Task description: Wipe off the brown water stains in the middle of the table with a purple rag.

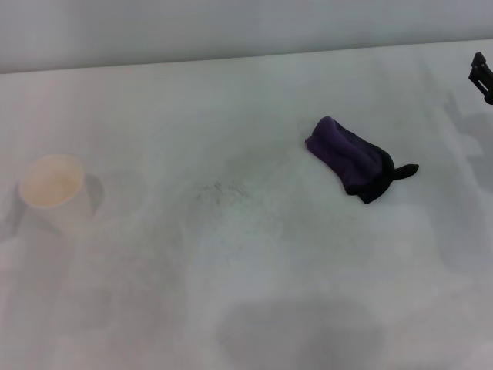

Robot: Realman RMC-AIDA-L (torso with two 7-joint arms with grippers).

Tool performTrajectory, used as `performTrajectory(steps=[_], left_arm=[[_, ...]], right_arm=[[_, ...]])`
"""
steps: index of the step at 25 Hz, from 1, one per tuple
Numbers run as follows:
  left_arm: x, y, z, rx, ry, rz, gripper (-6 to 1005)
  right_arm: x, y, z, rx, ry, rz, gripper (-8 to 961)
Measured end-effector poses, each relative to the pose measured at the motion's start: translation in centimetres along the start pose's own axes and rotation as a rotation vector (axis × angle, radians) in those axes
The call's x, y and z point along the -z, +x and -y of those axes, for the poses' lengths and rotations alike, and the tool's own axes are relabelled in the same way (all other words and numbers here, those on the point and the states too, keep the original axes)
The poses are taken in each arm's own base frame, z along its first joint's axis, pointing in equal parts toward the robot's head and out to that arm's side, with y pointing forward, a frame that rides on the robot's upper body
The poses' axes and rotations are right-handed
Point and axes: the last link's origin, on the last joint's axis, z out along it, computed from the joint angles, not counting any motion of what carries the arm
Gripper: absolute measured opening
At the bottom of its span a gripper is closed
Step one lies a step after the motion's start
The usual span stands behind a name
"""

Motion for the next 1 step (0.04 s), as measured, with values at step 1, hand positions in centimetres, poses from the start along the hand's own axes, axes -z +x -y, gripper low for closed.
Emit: performTrajectory(steps=[1], left_arm=[[-0.01,0.0,0.01,0.0,0.0,0.0,888]], right_arm=[[-0.01,0.01,0.0,-0.003,0.001,-0.001,829]])
